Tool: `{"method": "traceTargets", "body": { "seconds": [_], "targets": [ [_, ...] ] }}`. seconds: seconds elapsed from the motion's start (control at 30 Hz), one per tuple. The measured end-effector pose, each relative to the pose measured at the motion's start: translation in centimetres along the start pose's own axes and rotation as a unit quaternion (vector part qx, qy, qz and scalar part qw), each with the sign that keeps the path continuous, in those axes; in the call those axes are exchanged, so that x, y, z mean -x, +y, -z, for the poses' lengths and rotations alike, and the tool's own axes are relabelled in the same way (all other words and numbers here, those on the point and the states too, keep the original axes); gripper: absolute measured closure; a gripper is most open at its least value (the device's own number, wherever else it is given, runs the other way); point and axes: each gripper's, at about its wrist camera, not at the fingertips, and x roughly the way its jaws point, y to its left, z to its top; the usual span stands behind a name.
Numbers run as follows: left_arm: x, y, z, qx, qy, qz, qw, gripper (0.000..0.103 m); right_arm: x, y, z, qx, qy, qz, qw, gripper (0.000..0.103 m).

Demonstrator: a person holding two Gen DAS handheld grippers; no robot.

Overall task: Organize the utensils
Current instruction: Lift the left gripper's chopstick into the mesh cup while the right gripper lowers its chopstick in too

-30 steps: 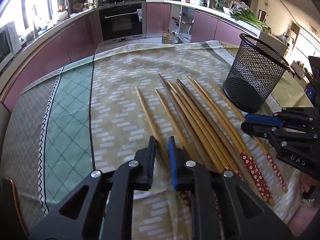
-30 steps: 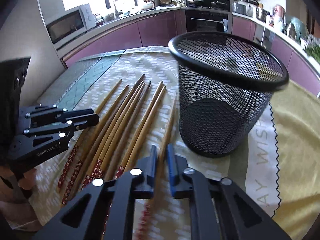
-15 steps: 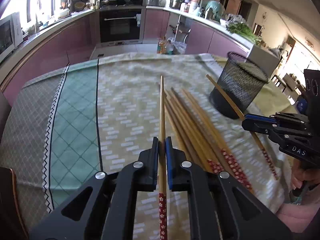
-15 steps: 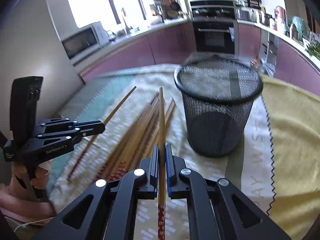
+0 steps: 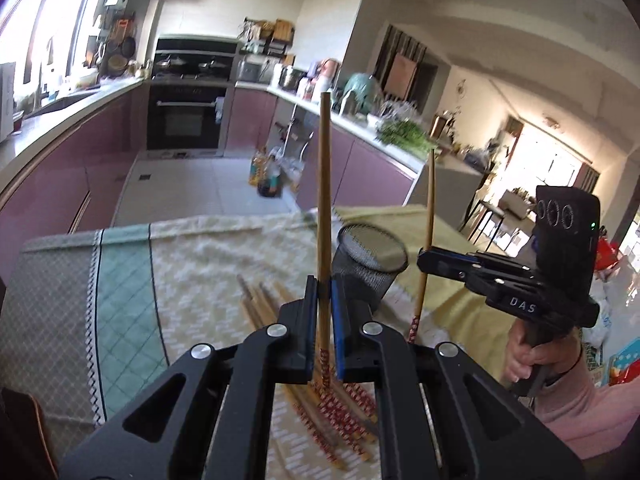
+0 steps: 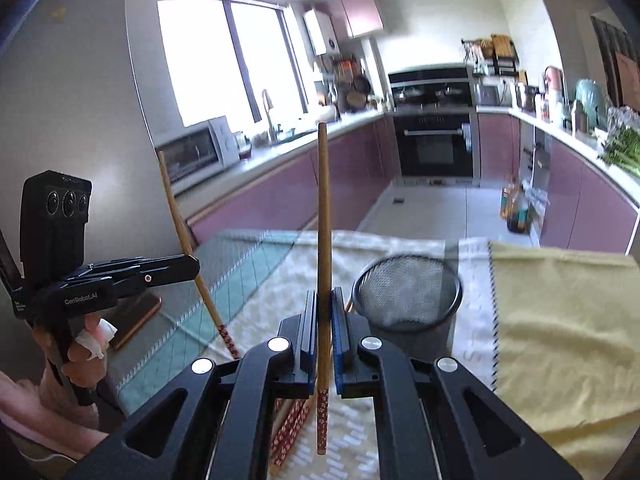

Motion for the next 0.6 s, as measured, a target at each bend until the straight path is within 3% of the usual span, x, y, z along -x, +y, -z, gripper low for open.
{"method": "traceTargets", "body": {
  "seconds": [0.43,0.6],
  "targets": [
    [-2.0,-4.5,-7.9,-0.023,-0.068,0.043,0.9965,0.096,1.5,-2.9,-5.5,0.003,-0.087,0.025,0.996,0.097],
    [-4.8,-6.3,-9.3,-0.041,-0.056,0.037,0.9969,0.096,0.8,-4.1,-6.6,0.004,-0.103,0.044,0.994,0.097]
  ]
}}
